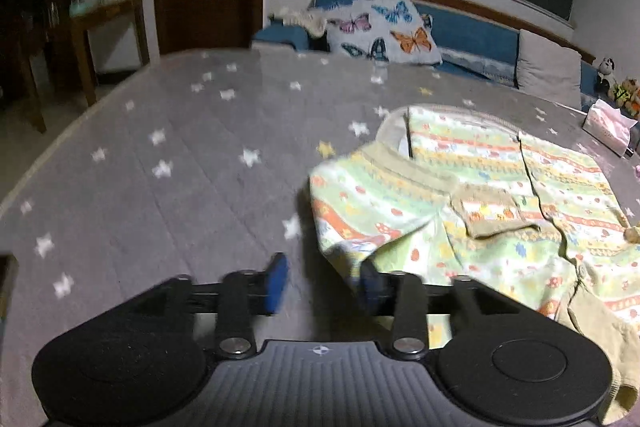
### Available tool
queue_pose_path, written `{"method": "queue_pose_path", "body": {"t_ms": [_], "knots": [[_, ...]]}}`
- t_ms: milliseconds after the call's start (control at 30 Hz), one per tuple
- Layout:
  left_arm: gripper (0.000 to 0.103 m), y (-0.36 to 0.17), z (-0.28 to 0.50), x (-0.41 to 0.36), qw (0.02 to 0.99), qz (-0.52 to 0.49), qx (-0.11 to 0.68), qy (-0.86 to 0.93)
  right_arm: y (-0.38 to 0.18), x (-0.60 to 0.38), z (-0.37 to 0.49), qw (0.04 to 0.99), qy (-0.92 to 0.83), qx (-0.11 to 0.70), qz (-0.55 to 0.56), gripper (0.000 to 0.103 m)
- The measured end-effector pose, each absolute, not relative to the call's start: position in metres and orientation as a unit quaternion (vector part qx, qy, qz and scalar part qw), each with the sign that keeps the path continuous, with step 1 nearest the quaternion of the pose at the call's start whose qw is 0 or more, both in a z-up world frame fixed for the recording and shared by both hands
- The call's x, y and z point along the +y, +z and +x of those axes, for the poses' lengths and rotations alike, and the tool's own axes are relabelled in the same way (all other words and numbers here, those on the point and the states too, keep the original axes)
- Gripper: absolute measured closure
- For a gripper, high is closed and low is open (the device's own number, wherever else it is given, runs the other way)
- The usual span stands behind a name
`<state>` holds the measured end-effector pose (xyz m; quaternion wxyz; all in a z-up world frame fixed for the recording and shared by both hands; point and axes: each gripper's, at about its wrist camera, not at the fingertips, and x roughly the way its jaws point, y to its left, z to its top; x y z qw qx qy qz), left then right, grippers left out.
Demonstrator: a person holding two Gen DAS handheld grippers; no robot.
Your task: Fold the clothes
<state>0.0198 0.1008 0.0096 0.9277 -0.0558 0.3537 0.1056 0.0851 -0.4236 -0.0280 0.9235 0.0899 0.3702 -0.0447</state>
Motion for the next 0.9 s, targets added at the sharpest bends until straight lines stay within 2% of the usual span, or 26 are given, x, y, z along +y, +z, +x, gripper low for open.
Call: {"method": "queue_pose_path", "body": {"t_ms": [67, 100, 133, 167, 367, 467, 567, 800, 900], "knots": [[0.044, 0.013, 0.022, 0.097, 0.932, -0.044, 0.345, 0.105, -0.028, -0.421, 0.085, 0.925, -0.037, 0.369, 0.08, 0.055], [0.043, 0.013, 0.024, 0.095, 0.932, -0.04, 0.343, 0.105, -0.029, -0.418, 0.087, 0.925, -0.032, 0.37, 0.075, 0.049], [0.04, 0.013, 0.026, 0.093, 0.933, -0.035, 0.343, 0.104, -0.03, -0.414, 0.089, 0.925, -0.028, 0.373, 0.068, 0.038], [0.037, 0.013, 0.029, 0.09, 0.934, -0.031, 0.342, 0.104, -0.031, -0.41, 0.092, 0.925, -0.023, 0.375, 0.06, 0.035], [0.027, 0.007, 0.044, 0.075, 0.935, 0.008, 0.341, 0.092, -0.04, -0.395, 0.113, 0.928, -0.039, 0.37, -0.023, 0.03], [0.026, 0.006, 0.052, 0.069, 0.936, 0.028, 0.339, 0.09, -0.037, -0.406, 0.119, 0.932, -0.068, 0.355, -0.029, 0.03], [0.025, 0.005, 0.058, 0.065, 0.937, 0.04, 0.336, 0.083, -0.026, -0.432, 0.115, 0.935, -0.115, 0.335, 0.01, 0.027], [0.027, -0.006, 0.072, 0.049, 0.937, 0.073, 0.337, 0.057, -0.018, -0.446, 0.095, 0.937, -0.109, 0.331, 0.036, 0.027], [0.04, -0.01, 0.079, 0.043, 0.938, 0.084, 0.334, 0.038, -0.019, -0.432, 0.096, 0.94, -0.071, 0.332, 0.042, 0.023]]}}
